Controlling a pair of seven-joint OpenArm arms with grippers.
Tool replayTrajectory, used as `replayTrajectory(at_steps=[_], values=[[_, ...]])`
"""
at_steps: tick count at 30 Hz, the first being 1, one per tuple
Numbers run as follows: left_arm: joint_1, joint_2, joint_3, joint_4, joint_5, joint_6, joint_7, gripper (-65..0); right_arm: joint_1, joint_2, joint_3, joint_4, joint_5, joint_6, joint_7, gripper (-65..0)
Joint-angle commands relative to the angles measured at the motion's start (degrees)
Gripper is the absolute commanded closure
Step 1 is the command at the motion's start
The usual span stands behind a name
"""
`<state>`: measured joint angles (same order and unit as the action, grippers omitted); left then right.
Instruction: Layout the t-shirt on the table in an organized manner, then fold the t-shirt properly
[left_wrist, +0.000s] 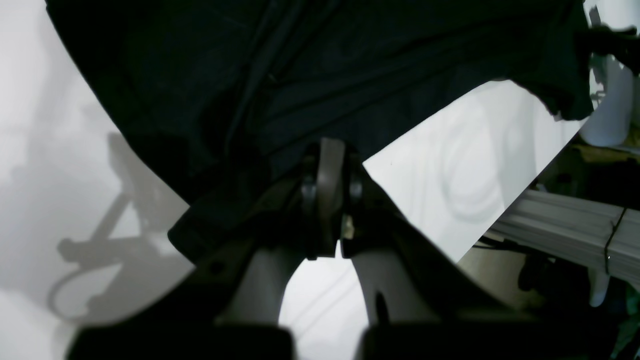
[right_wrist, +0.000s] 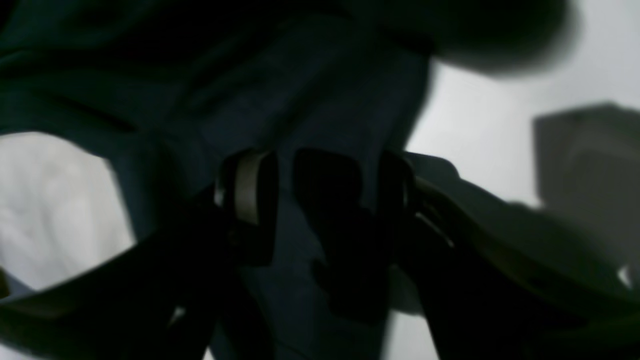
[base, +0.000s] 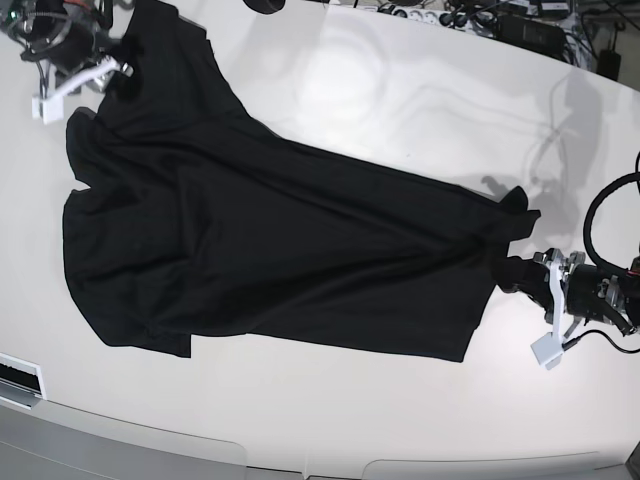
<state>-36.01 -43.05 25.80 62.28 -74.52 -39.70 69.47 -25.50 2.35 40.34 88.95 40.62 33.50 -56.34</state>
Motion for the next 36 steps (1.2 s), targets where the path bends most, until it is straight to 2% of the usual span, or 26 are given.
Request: replayTrajectory(at_steps=[1,10,12,14,18,20,25,27,31,34,36], values=[[-1.6,-0.9,-0.8,0.6,-1.0,-0.3,-0.6,0.0,-0.3,0.4,0.2,0.1,-0.1,0.1,-0.4,-32.4],[-1.6,-0.9,-0.8,0.6,-1.9,-0.3,-0.7,0.0,-0.2,0.3,0.2,0.1,2.4,4.0,0.5,-32.1],[-1.6,-0.9,-0.8,0.6,-2.5,-0.3,-0.6,0.0,-0.2,0.3,0.2,0.1,3.1,5.3,0.9,-29.5],[-1.6,-0.9,-0.8,0.6,-2.5,-0.3,-0.6,0.0,0.0,0.3,0.2,0.1,3.1,5.4,0.9,-23.7],[-1.6,-0.9,-0.8,0.6,-2.5,-0.3,-0.6,0.0,0.0,0.4,0.2,0.1,3.1,6.5,0.5,0.0],[-1.6,-0.9,-0.8,0.6,-2.5,-0.3,-0.6,0.0,-0.1,0.5,0.2,0.2,5.3,6.5,-2.0,0.0],[-1.6,-1.0,-0.8,0.6,-2.4,-0.3,-0.6,0.0,-0.5,2.0,0.2,4.5,16.5,6.5,-12.9,0.0],[-1.6,-1.0,-0.8,0.3,-2.1,-0.3,-0.4,0.0,-0.9,2.6,0.3,7.3,17.0,6.5,-15.1,0.0],[-1.6,-1.1,-0.8,-0.9,0.7,-0.3,-0.8,0.0,-2.3,3.4,0.3,11.0,17.0,6.5,-15.7,0.0],[-1.6,-1.0,-0.8,-2.4,5.4,-0.3,-3.4,0.0,-2.5,3.5,0.3,11.2,16.3,6.5,-15.6,0.0],[-1.4,-0.9,-0.8,-4.2,10.0,2.7,-6.9,0.0,-2.4,3.5,0.3,11.2,16.3,6.5,-15.5,0.0]])
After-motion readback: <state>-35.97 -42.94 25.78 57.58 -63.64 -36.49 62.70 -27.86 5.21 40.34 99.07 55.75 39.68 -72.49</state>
